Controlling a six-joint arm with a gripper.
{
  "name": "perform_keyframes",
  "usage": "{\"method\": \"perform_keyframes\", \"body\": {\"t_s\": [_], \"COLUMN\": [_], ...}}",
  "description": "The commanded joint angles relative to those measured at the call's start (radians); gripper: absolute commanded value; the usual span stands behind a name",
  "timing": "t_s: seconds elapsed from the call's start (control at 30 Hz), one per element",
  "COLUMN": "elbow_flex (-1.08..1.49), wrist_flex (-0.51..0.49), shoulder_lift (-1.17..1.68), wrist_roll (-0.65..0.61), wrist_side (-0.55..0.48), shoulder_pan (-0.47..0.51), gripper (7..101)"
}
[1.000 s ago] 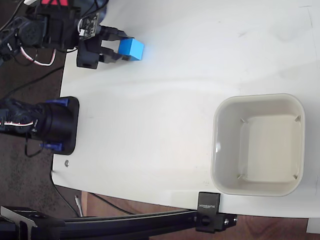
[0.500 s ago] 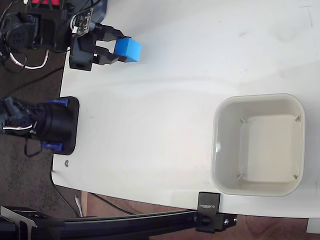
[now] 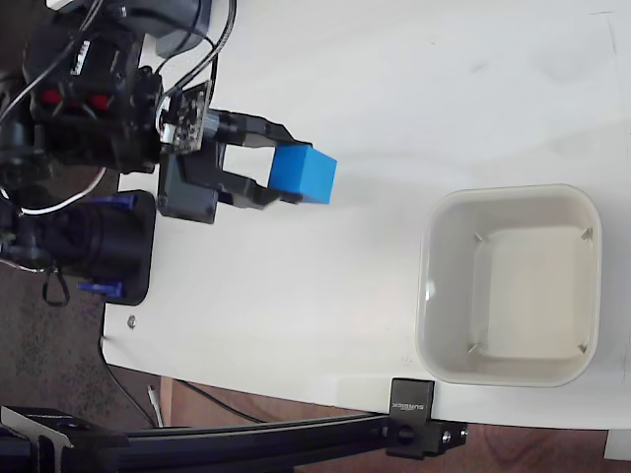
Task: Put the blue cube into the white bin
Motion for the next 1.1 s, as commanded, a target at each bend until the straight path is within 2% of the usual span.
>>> {"method": "perform_keyframes", "body": {"t_s": [0.03, 0.17, 0.37, 0.67, 0.93, 1.03, 1.1], "elbow_flex": [-0.184, -0.351, -0.529, -0.739, -0.864, -0.864, -0.864], "wrist_flex": [-0.057, -0.058, -0.112, -0.192, -0.212, -0.201, -0.181], "shoulder_lift": [-0.055, -0.170, -0.351, -0.589, -0.724, -0.730, -0.724], "wrist_roll": [-0.064, -0.120, -0.158, -0.176, -0.189, -0.199, -0.206], "wrist_side": [-0.124, -0.181, -0.250, -0.316, -0.370, -0.385, -0.373], "shoulder_pan": [0.124, 0.210, 0.273, 0.308, 0.353, 0.376, 0.377], "gripper": [28.0, 28.0, 28.5, 28.5, 29.6, 34.9, 46.8]}}
